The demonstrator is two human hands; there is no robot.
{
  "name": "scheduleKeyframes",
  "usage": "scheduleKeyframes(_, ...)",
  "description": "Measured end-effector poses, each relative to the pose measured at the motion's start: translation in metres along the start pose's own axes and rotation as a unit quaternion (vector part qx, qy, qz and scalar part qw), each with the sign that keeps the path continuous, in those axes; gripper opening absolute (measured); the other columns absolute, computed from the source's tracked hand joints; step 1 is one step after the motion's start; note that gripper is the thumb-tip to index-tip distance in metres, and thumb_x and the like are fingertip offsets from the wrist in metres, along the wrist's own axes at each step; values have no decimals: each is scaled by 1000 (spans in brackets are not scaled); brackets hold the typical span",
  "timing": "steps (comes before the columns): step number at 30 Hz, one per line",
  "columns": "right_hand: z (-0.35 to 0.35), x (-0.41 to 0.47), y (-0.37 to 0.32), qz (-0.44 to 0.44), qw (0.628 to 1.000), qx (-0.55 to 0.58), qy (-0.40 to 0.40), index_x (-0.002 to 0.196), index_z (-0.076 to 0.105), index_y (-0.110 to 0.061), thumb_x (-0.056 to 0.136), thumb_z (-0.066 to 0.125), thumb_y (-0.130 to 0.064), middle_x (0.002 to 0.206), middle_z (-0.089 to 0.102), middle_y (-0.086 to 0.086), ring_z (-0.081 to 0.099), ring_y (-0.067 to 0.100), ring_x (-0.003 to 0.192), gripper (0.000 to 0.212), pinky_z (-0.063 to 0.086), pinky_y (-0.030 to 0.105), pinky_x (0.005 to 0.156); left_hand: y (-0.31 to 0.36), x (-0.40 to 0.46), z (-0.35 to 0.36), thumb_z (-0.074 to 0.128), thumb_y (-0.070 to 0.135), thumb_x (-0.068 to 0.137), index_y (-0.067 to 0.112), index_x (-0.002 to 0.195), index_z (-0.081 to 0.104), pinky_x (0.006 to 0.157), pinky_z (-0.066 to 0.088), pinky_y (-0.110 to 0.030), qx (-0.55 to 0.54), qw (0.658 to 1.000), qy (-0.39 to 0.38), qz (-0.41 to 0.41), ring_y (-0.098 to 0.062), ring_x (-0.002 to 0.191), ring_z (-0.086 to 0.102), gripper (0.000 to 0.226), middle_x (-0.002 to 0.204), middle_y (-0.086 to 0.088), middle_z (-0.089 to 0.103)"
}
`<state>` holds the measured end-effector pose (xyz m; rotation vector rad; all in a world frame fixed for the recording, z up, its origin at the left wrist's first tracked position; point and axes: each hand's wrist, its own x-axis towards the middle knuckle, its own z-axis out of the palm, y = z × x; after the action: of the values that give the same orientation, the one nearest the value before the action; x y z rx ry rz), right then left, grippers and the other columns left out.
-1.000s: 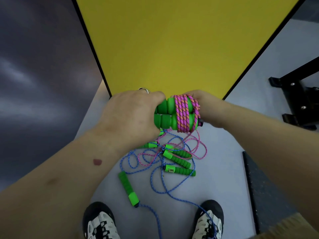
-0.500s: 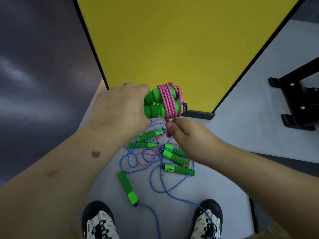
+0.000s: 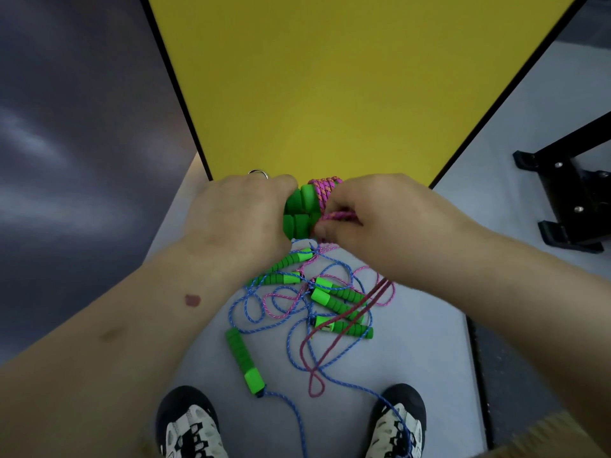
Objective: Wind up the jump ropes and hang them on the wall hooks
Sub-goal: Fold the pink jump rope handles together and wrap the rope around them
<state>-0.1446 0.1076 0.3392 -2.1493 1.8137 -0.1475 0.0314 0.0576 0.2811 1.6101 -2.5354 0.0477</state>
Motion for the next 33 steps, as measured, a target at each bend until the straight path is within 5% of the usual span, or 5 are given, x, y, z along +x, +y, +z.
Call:
scheduleKeyframes(7,-25,30,11,-31,999,36,-17,86,72,-26,78,80,-47,69,62,-8,54,4,61,23,42,28,54,2,0,-3,68,29,69,30,88,45,57,35,-33,-6,999,-15,36,-31,76,56,30,82,2,53)
scheduleKeyframes(13,-34,62,26,-49,995,86,-30,85,75,-30,78,81,-47,68,64,-10,49,-2,53,20,35,10,44,7,-1,-6,72,31,68,31,93,48,60,41,-33,-7,998,-26,62,-31,80,60,35,83,2,52)
scheduleKeyframes(23,11,86,63,25,962,260,-74,86,76,-23,82,76,-52,69,52,5,43,20,63,30,36,31,57,3,-1,-9,72,35,67,30,85,43,60,40,-33,-18,997,-38,66,-27,78,57,35,76,5,46)
scheduleKeyframes(29,8,86,53,15,922,387,-6,75,70,-19,89,73,-40,56,38,-5,34,18,54,25,34,30,54,7,-2,-4,73,36,68,30,83,41,55,35,-33,-24,993,-74,89,-25,77,58,36,77,5,47)
scheduleKeyframes(33,9,89,46,7,932,361,20,75,67,-18,87,75,-43,57,41,-2,37,20,57,29,38,35,56,9,-2,-5,71,33,67,28,73,32,55,33,-33,-28,993,-67,93,-26,77,57,40,77,5,46)
